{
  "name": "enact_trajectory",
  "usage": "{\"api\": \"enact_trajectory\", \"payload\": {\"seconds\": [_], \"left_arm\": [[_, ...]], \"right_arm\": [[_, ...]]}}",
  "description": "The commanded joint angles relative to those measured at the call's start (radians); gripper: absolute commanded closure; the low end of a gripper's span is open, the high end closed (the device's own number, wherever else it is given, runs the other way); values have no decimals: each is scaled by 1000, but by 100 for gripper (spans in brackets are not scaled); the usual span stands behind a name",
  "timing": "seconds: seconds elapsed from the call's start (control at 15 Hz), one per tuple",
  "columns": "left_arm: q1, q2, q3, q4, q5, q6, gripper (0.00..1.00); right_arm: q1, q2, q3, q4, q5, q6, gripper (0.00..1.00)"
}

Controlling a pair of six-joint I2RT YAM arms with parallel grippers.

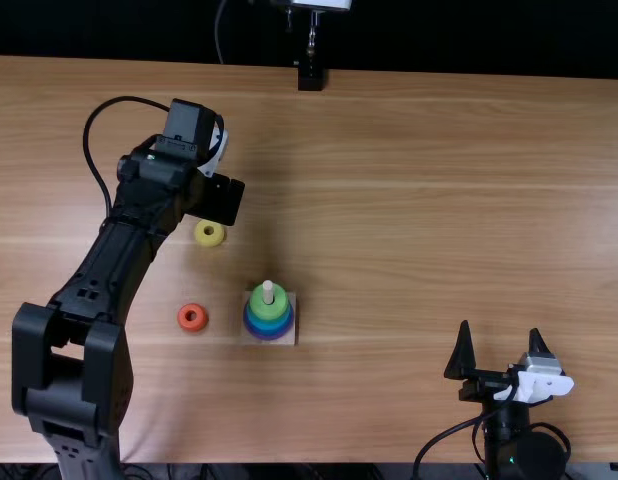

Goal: Build the Hanoi tower: stack the rings onto the peg from bottom to top in this color order: purple, dark blue, light blue, dark green, light green, yellow, orange.

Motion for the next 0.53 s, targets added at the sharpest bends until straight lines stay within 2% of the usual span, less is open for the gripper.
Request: {"api": "enact_trajectory", "payload": {"seconds": [0.0,0.47], "left_arm": [[-7,27,-39,27,14,56,0],[-8,90,-134,46,14,58,0]], "right_arm": [[-4,-6,-8,3,-6,-4,0],[-4,-6,-8,3,-6,-4,0]]}}
